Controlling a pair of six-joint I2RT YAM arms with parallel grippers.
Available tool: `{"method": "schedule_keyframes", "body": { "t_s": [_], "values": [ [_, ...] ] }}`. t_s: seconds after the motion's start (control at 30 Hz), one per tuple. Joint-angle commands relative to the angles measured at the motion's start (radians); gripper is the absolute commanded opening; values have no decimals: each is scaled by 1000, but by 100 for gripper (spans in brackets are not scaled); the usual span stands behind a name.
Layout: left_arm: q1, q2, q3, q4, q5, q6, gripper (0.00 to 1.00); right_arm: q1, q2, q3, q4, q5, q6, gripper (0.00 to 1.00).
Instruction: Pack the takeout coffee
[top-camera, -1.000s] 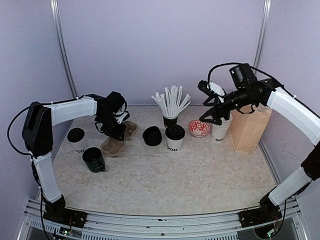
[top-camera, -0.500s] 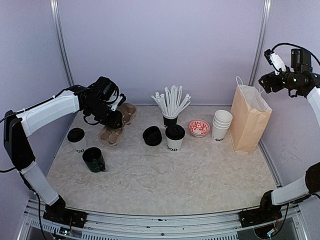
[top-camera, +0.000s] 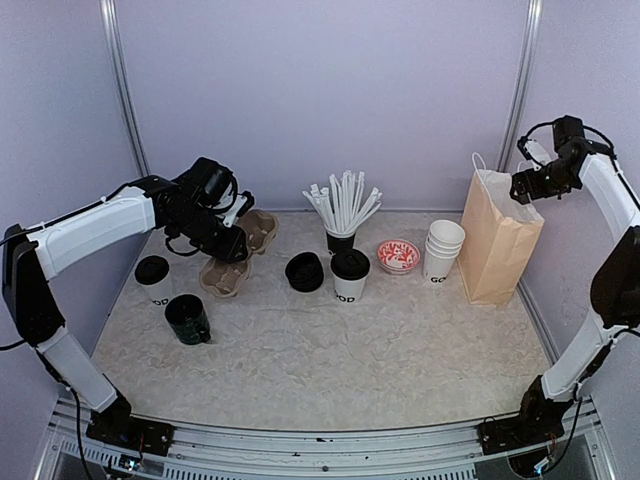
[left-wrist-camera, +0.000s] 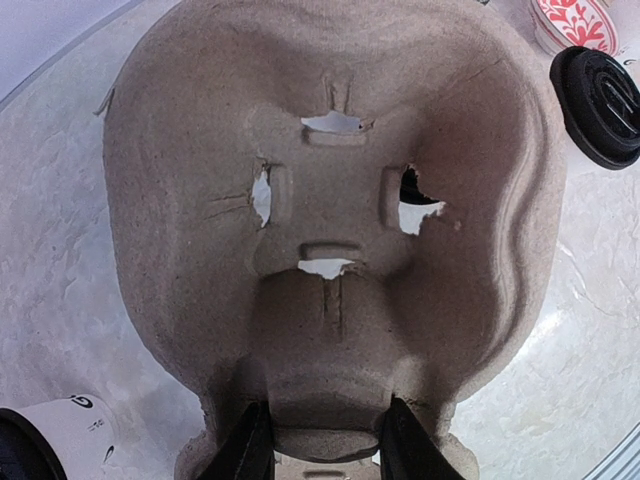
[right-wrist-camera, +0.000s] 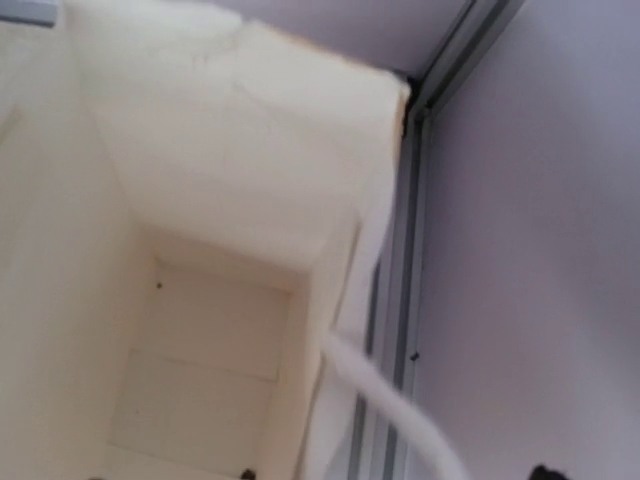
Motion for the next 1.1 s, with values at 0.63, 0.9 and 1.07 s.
{"method": "schedule_keyframes", "body": {
  "t_s": [0.63,0.9,1.07],
  "values": [
    [-7,-31,-3,25,22,12,35,-81,114,102,-82,-199,44,31],
    [-14,-25,8,18,25,9,35,-105,78,104,-84,-246,37,0],
    [-16,-41,51,0,27,4,35,-105,-34,127,-62,-257,37,0]
  ]
}}
